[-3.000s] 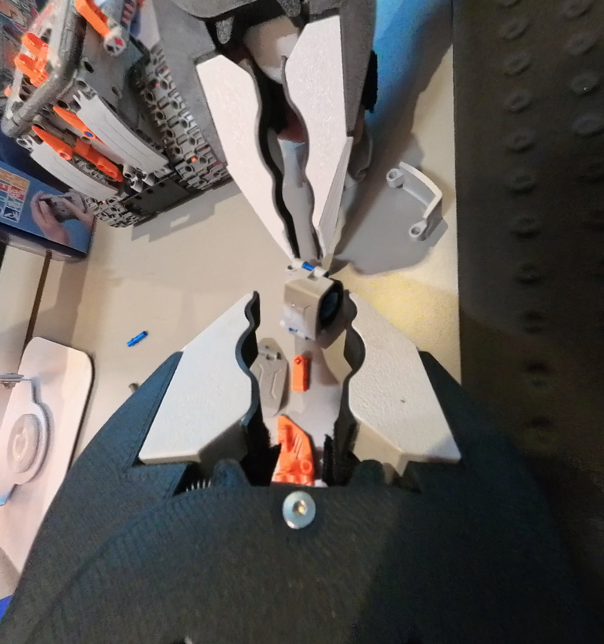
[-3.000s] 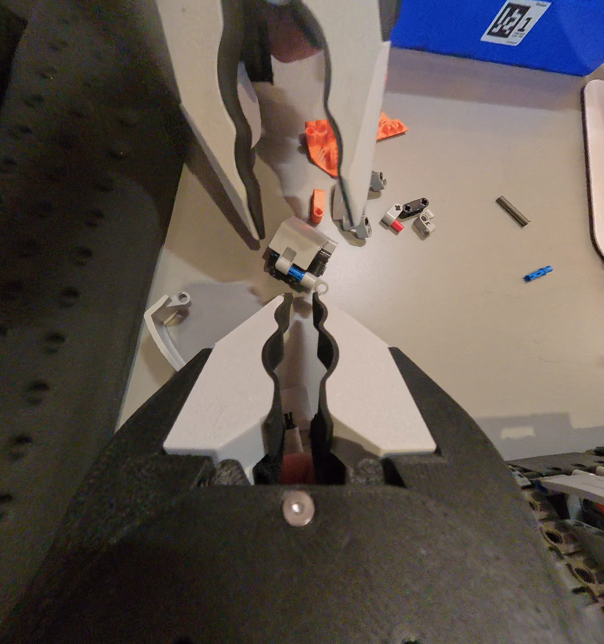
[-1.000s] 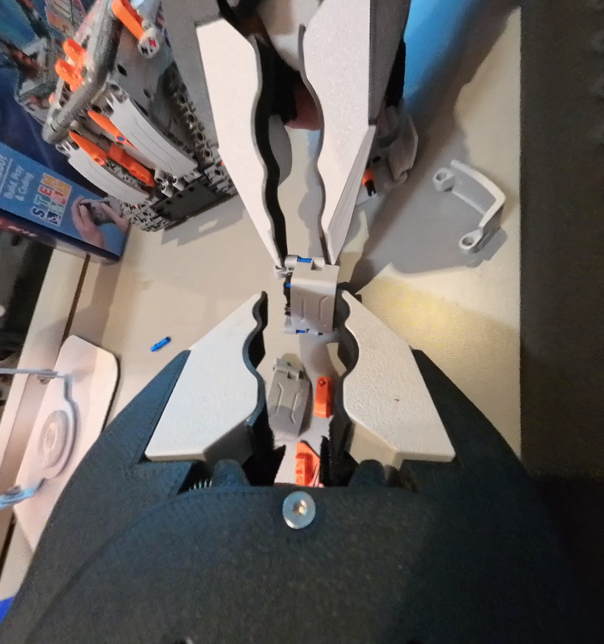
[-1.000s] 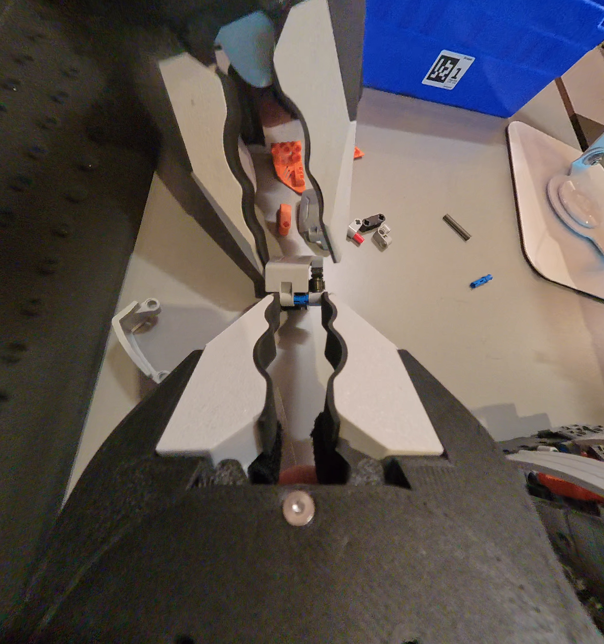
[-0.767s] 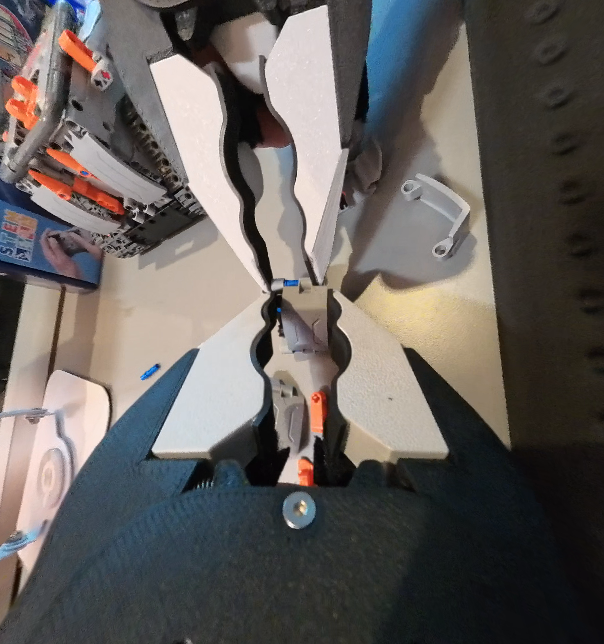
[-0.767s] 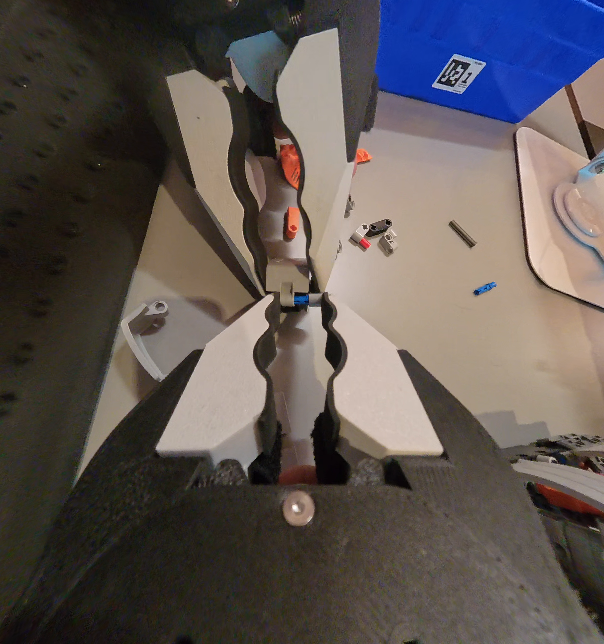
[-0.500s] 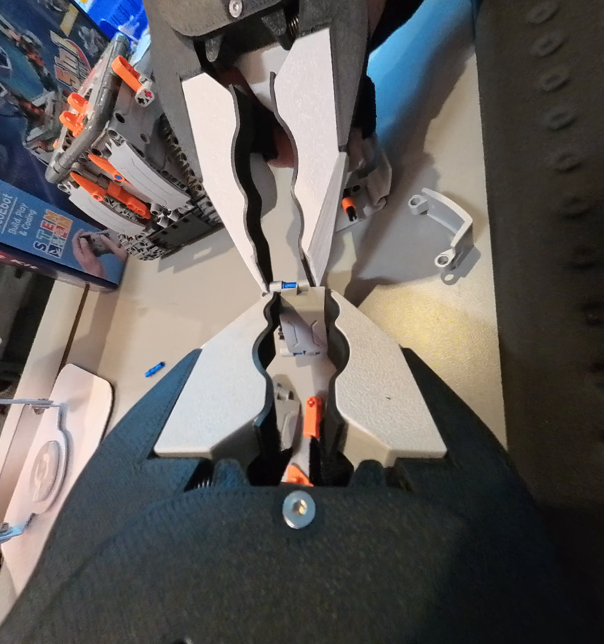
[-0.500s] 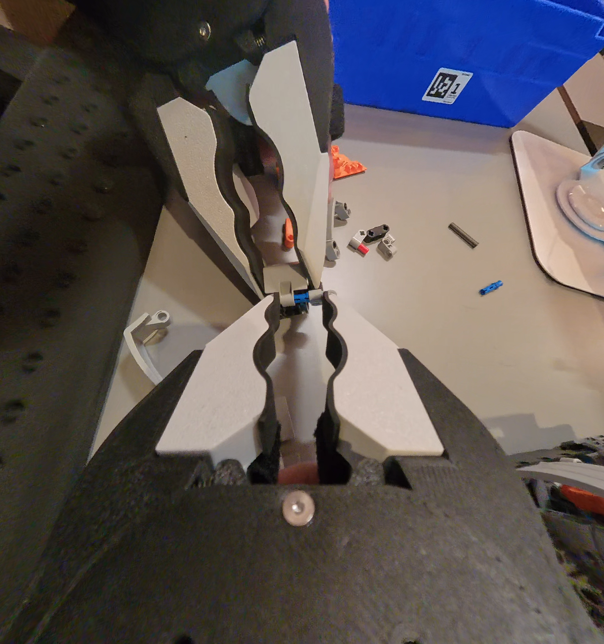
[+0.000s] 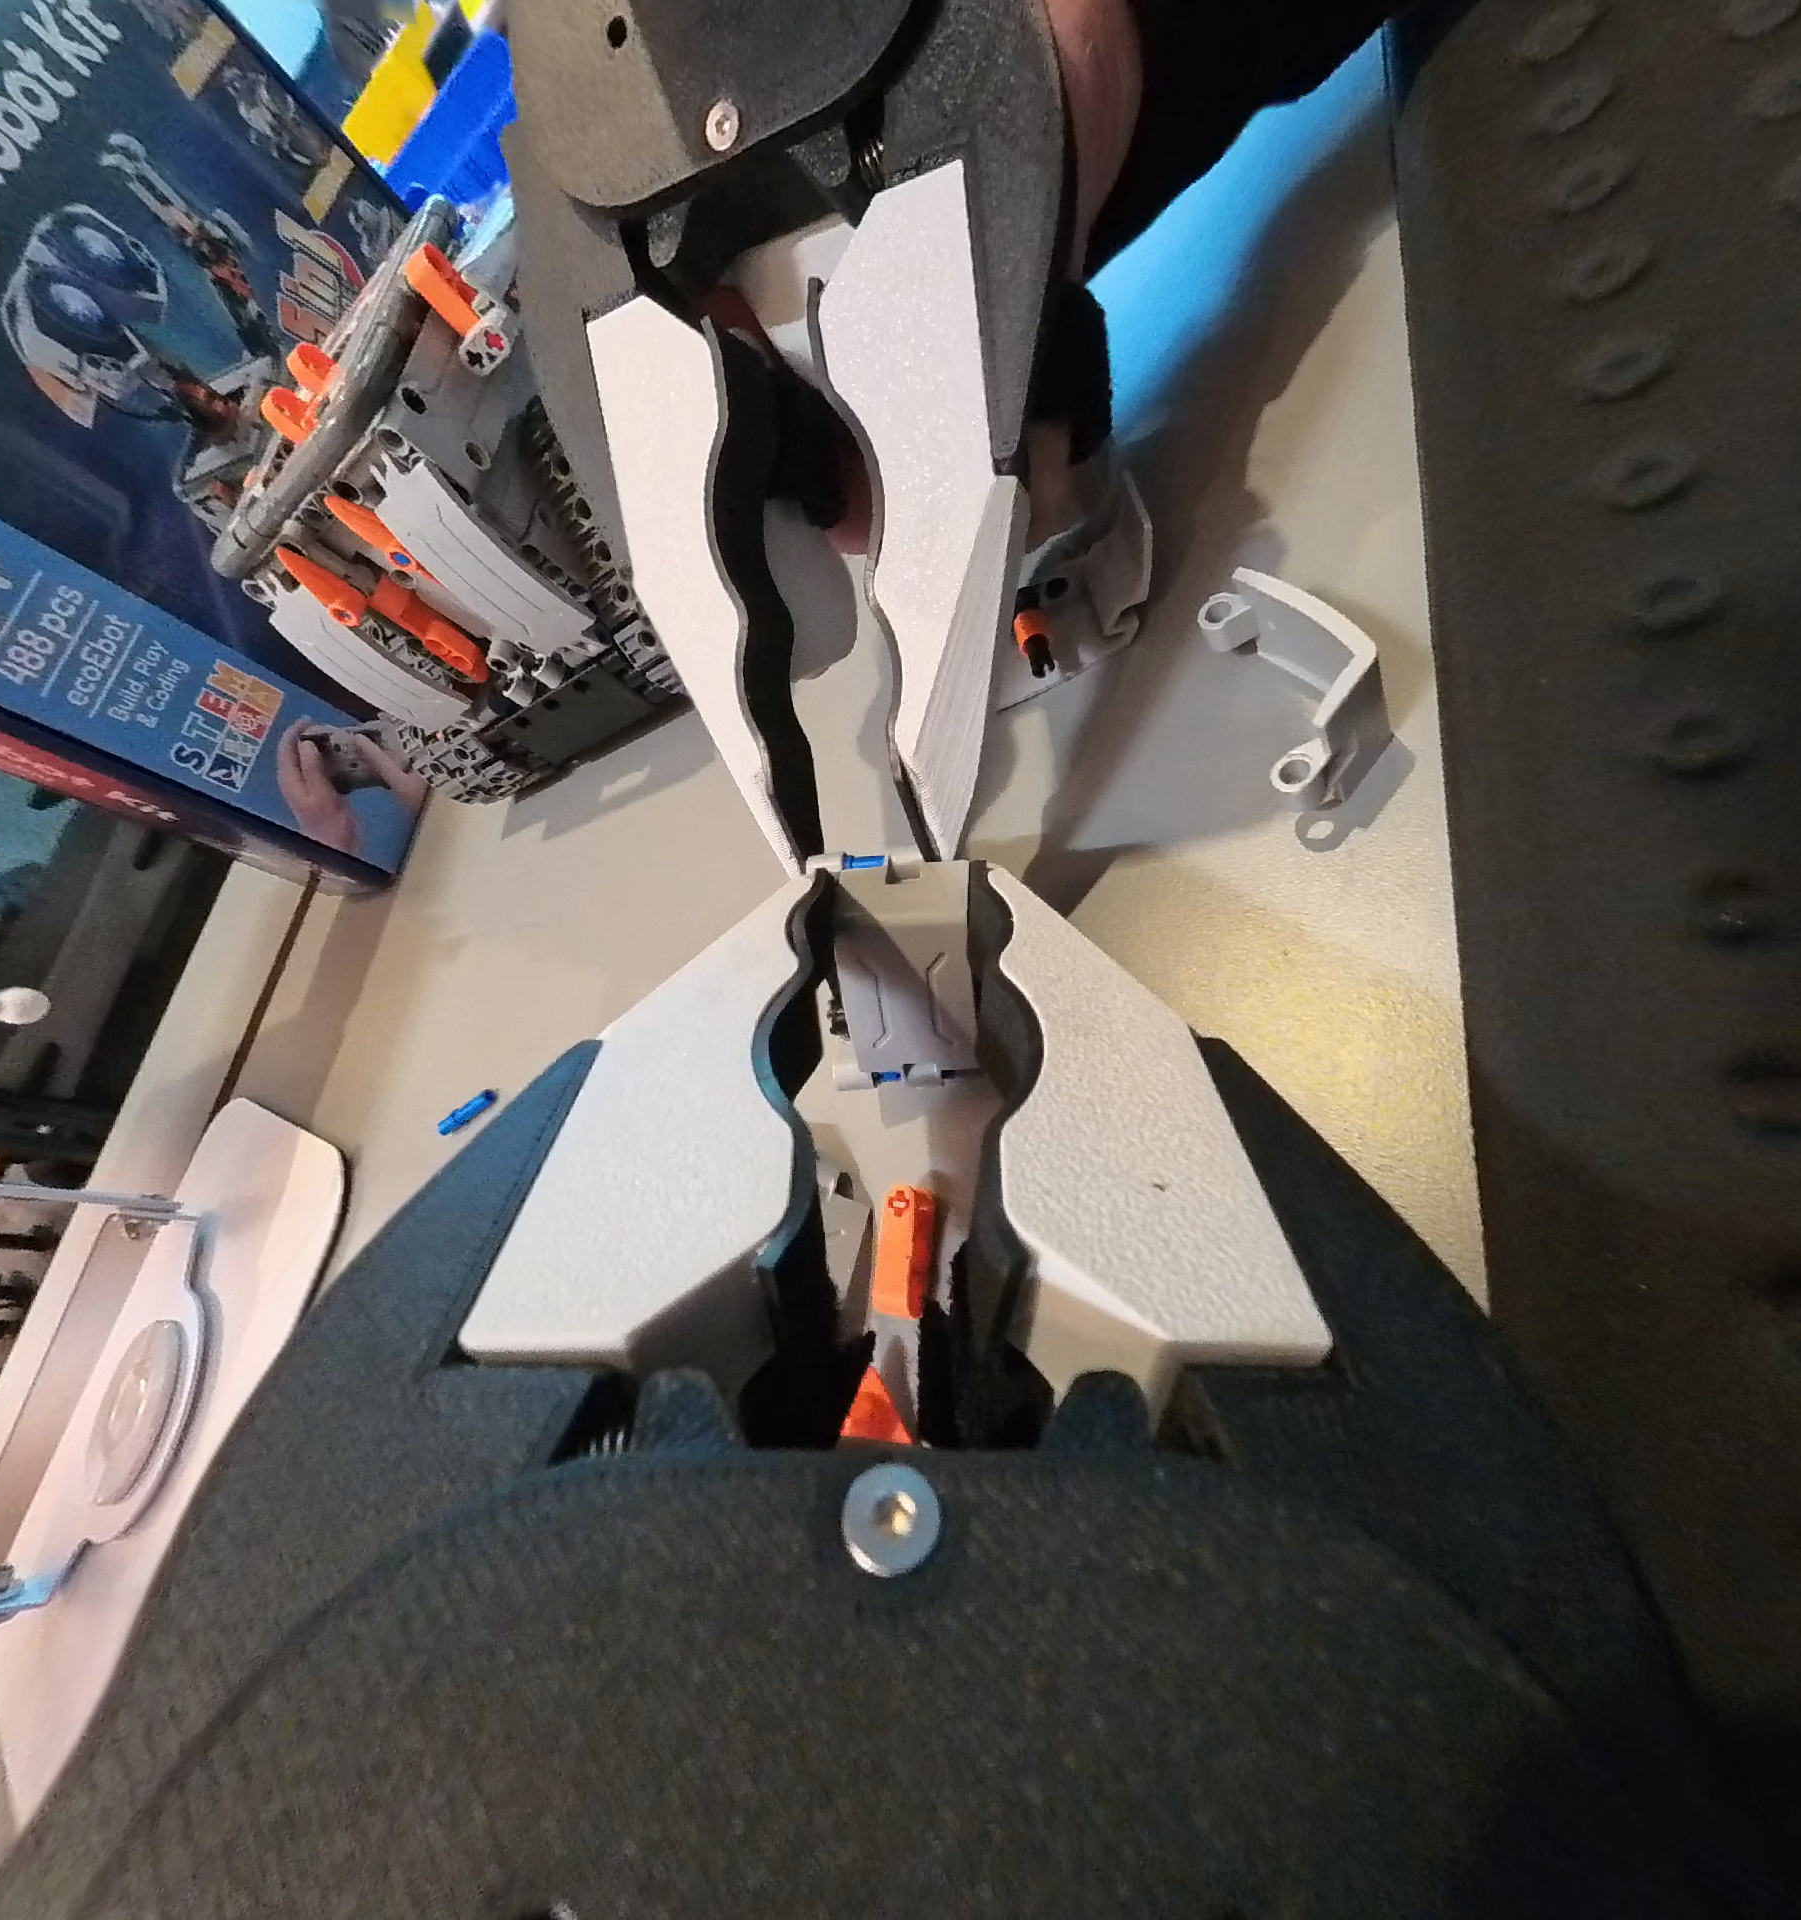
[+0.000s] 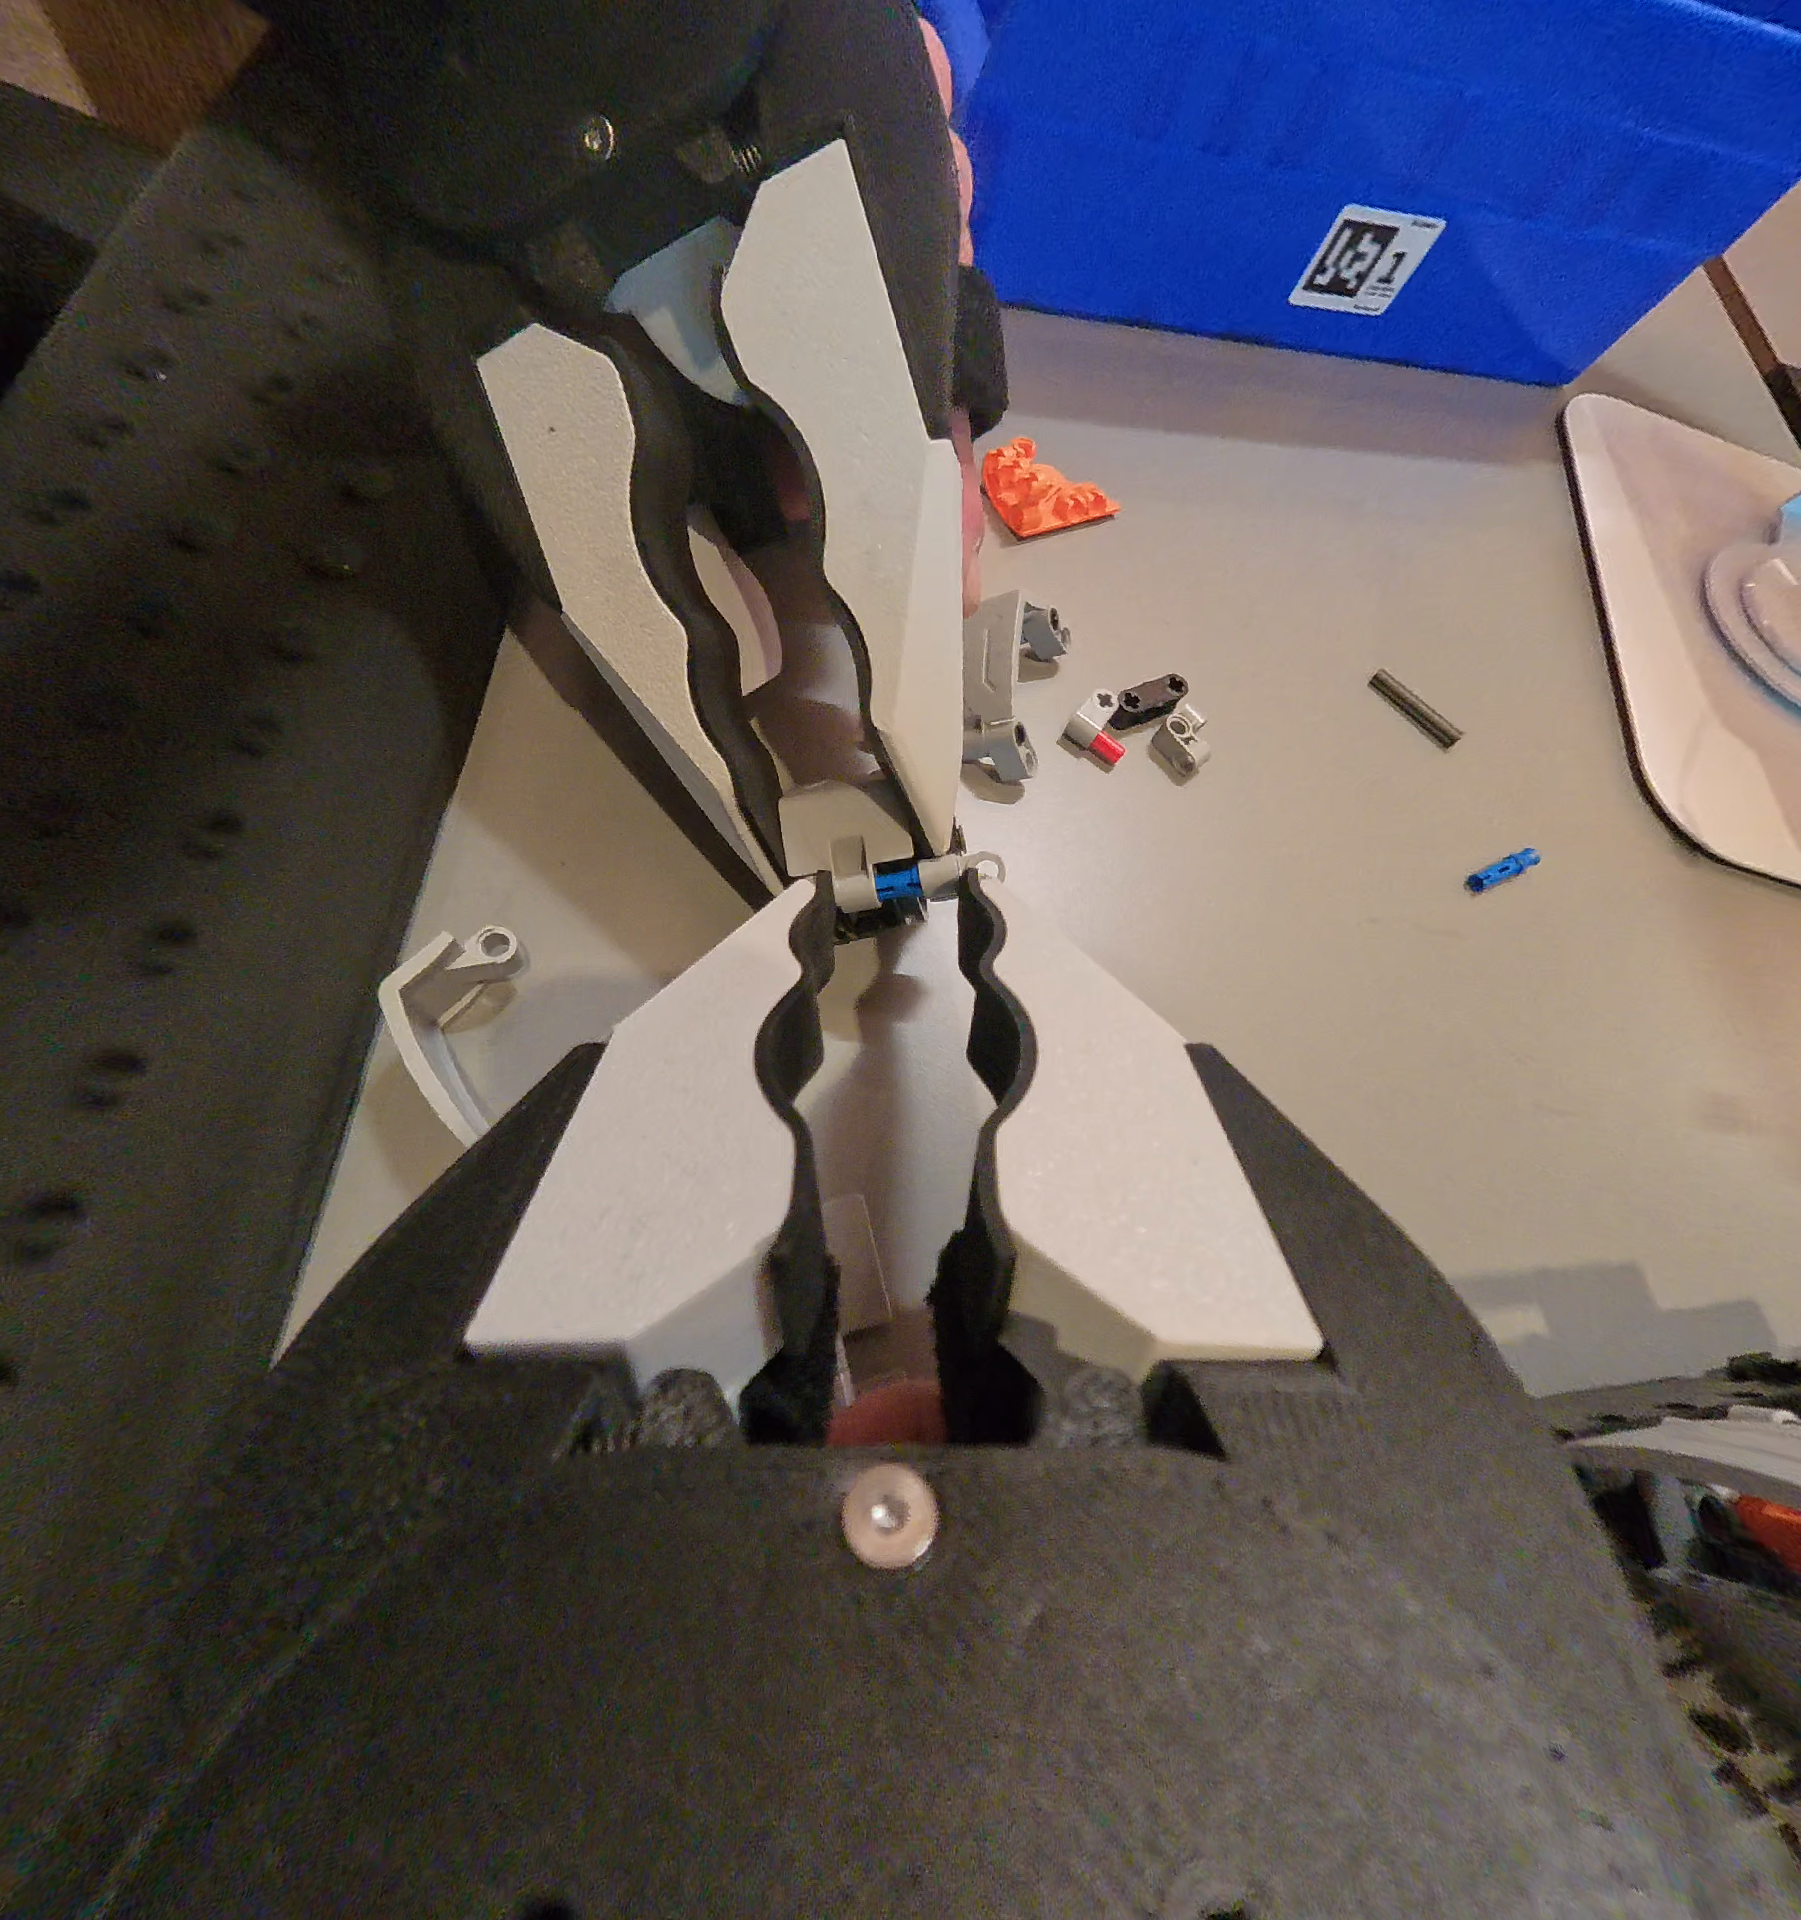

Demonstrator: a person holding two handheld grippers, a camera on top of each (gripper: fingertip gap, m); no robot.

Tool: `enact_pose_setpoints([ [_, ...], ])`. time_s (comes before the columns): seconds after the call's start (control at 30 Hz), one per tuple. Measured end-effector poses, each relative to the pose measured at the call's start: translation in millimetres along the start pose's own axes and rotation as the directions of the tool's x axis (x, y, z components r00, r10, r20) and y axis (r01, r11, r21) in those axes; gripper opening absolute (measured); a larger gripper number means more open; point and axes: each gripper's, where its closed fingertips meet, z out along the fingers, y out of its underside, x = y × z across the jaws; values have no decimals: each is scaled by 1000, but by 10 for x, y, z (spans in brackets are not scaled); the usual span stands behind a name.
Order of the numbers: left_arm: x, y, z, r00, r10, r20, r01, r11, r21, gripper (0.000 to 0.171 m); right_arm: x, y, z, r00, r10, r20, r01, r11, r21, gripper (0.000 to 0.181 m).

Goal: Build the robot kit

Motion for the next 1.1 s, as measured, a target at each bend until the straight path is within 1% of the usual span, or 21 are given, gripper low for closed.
enact_pose_setpoints([
  [0.27,14,-7,-10,1000,-12,4,12,1000,23,23,-18,-8,4,996,-84,-26,83,996,-33,20],
  [0.47,18,-10,-11,999,-36,-16,37,999,26,23,-26,-10,1,987,-151,-48,148,987,-60,20],
  [0.53,17,-11,-13,998,-50,-29,50,998,29,22,-24,-6,1,989,-143,-40,141,989,-48,21],
  [0.63,41,-25,-18,991,-94,-90,98,994,39,23,-49,9,-12,998,-65,26,65,998,-11,21],
  [0.73,59,-39,-25,985,-116,-131,123,991,46,23,-61,21,7,996,-83,31,84,996,-15,21],
  [0.9,27,-13,-40,985,-129,-117,134,990,40,23,-31,-2,-1,995,-95,7,96,995,-11,20],
  [0.97,16,1,-45,989,-108,-96,111,993,33,27,-37,3,6,996,-90,6,91,996,-11,20],
  [1.07,16,14,-59,991,-103,-88,105,994,20,27,-38,-1,10,995,-101,-2,101,995,-15,20],
  [1.1,29,18,-63,991,-95,-93,96,995,14,25,-38,-4,16,994,-108,-7,108,994,-18,20],
])
